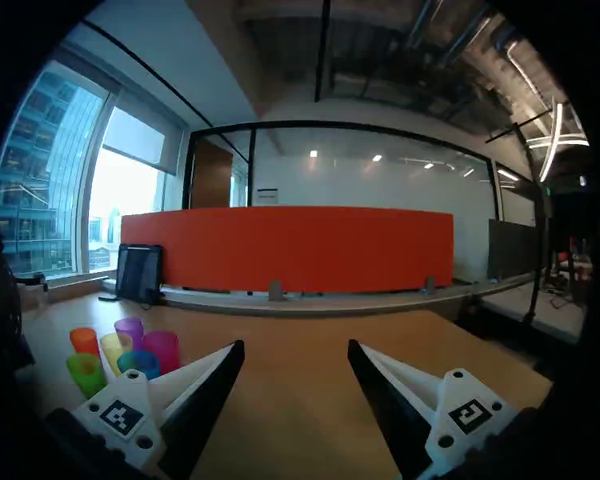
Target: Pour water
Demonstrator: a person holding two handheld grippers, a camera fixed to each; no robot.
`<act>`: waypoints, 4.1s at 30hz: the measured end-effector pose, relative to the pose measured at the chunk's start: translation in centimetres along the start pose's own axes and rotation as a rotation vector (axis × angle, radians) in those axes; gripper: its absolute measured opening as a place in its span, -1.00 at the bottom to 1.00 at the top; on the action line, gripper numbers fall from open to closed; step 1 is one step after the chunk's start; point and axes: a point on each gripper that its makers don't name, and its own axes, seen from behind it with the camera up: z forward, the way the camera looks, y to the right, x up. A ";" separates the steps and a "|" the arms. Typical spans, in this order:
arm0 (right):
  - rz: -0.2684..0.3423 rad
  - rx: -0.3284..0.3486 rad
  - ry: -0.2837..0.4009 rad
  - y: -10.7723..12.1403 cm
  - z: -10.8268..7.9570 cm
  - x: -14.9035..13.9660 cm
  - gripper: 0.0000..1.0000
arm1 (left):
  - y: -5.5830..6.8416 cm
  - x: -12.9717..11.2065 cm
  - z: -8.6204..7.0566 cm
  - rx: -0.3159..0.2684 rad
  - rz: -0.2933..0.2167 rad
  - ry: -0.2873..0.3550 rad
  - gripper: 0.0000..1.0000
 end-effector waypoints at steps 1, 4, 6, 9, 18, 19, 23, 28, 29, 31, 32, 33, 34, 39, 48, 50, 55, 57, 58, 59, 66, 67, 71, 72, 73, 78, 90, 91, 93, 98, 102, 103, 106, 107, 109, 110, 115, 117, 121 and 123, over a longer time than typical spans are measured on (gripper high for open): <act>0.001 0.001 -0.002 0.0 0.1 0.3 0.99 | 0.0 0.6 0.1 0.000 0.000 -0.001 0.98; 0.003 0.007 -0.008 0.1 0.3 1.6 1.00 | 0.1 2.4 0.4 -0.003 -0.006 -0.005 0.98; 0.007 0.012 -0.013 0.1 0.5 2.8 1.00 | 0.2 3.6 0.7 -0.011 -0.018 -0.011 0.98; 0.017 0.024 -0.017 0.0 0.8 4.6 0.99 | 0.5 5.8 1.1 -0.034 -0.040 -0.015 0.98; 0.011 0.048 -0.013 -0.2 1.9 9.9 1.00 | 0.3 13.1 1.9 -0.060 -0.042 0.007 0.98; 0.011 0.050 -0.010 -0.2 1.9 10.5 1.00 | 0.2 13.9 2.0 -0.060 -0.039 0.013 0.98; 0.014 0.060 0.003 -0.5 2.2 13.0 1.00 | 0.1 16.3 2.3 -0.065 -0.037 0.028 0.98; 0.016 0.073 0.012 -0.6 2.6 14.4 1.00 | 0.5 17.6 2.7 -0.091 -0.044 0.028 0.98; 0.015 0.075 0.011 -0.6 2.7 14.5 1.00 | 0.6 17.7 2.7 -0.096 -0.043 0.029 0.98; 0.015 0.083 0.010 -0.7 2.8 14.6 1.00 | 0.8 17.8 2.7 -0.108 -0.039 0.027 0.98; 0.016 0.088 0.010 -0.8 2.8 14.7 1.00 | 1.0 17.9 2.7 -0.116 -0.036 0.026 0.98; 0.017 0.096 0.010 -0.9 2.8 14.7 1.00 | 1.2 17.9 2.7 -0.125 -0.033 0.024 0.98; 0.017 0.107 0.009 -1.0 2.8 14.8 1.00 | 1.4 17.9 2.7 -0.137 -0.033 0.022 0.98; 0.021 0.176 0.005 -2.0 2.7 15.1 1.00 | 3.1 17.6 2.7 -0.218 -0.033 0.004 0.98; -0.008 0.374 0.003 -5.9 1.0 15.7 1.00 | 6.0 18.7 1.7 -0.369 -0.035 0.016 0.98; -0.012 0.414 0.003 -6.8 0.6 15.9 1.00 | 6.6 18.8 1.4 -0.401 -0.040 0.017 0.98; -0.036 0.472 -0.005 -8.0 0.3 15.7 1.00 | 7.8 18.5 0.9 -0.453 -0.035 0.010 0.98; -0.045 0.485 -0.011 -8.4 0.3 15.5 1.00 | 8.1 18.2 0.8 -0.465 -0.028 0.004 0.98; -0.047 0.493 -0.014 -8.6 0.3 15.5 1.00 | 8.4 18.0 0.6 -0.473 -0.024 0.001 0.98; -0.049 0.500 -0.016 -8.8 0.3 15.4 1.00 | 8.6 17.8 0.5 -0.479 -0.020 -0.002 0.98; -0.056 0.532 -0.045 -9.2 0.5 14.9 1.00 | 10.3 16.1 -0.4 -0.537 0.021 -0.032 0.98; -0.054 0.535 -0.049 -9.1 0.5 14.8 1.00 | 10.5 15.8 -0.5 -0.544 0.028 -0.038 0.98; -0.055 0.547 -0.066 -9.1 0.5 14.4 1.00 | 11.2 14.6 -0.9 -0.573 0.049 -0.062 0.98; -0.056 0.551 -0.071 -9.1 0.5 14.2 1.00 | 11.3 14.3 -1.0 -0.581 0.054 -0.069 0.98; -0.060 0.556 -0.077 -9.1 0.4 14.0 1.00 | 11.5 14.0 -1.1 -0.591 0.056 -0.076 0.98; -0.082 0.578 -0.108 -9.2 0.3 12.8 1.00 | 12.4 12.5 -1.5 -0.632 0.066 -0.106 0.98; -0.146 0.640 -0.152 -9.4 -0.5 10.6 1.00 | 14.5 8.4 -2.8 -0.721 0.119 -0.175 0.98; -0.150 0.644 -0.157 -9.5 -0.5 10.3 1.00 | 14.7 8.0 -2.9 -0.729 0.122 -0.182 0.98; -0.158 0.650 -0.164 -9.6 -0.6 9.9 1.00 | 15.0 7.4 -3.2 -0.742 0.127 -0.195 0.98; -0.165 0.665 -0.189 -9.9 -0.7 8.4 1.00 | 15.7 5.6 -3.5 -0.767 0.140 -0.226 0.99; -0.173 0.681 -0.217 -10.3 -0.8 7.1 1.00 | 16.2 4.2 -3.7 -0.785 0.149 -0.251 0.98; -0.177 0.683 -0.222 -10.4 -0.8 6.8 1.00 | 16.4 3.7 -3.8 -0.792 0.152 -0.259 0.99; -0.187 0.691 -0.233 -10.6 -0.8 6.2 1.00 | 17.0 2.5 -4.0 -0.810 0.161 -0.280 0.98; -0.188 0.695 -0.235 -10.7 -0.8 6.0 1.00 | 17.2 2.1 -4.1 -0.816 0.165 -0.287 0.99; -0.191 0.702 -0.240 -10.9 -0.8 5.7 1.00 | 17.5 1.2 -4.2 -0.825 0.172 -0.303 0.99; -0.192 0.705 -0.242 -11.0 -0.8 5.5 1.00 | 17.6 0.8 -4.3 -0.828 0.175 -0.311 0.98; -0.206 0.716 -0.256 -11.3 -0.9 4.8 1.00 | 18.1 -1.4 -4.6 -0.845 0.188 -0.361 0.98; -0.212 0.720 -0.259 -11.5 -1.0 4.6 1.00 | 18.3 -2.3 -4.8 -0.855 0.191 -0.382 0.98; -0.224 0.727 -0.268 -11.6 -1.0 3.9 1.00 | 18.6 -3.7 -5.0 -0.866 0.203 -0.411 0.98; -0.229 0.730 -0.271 -11.7 -0.9 3.7 1.00 | 18.7 -4.4 -5.1 -0.868 0.210 -0.422 0.98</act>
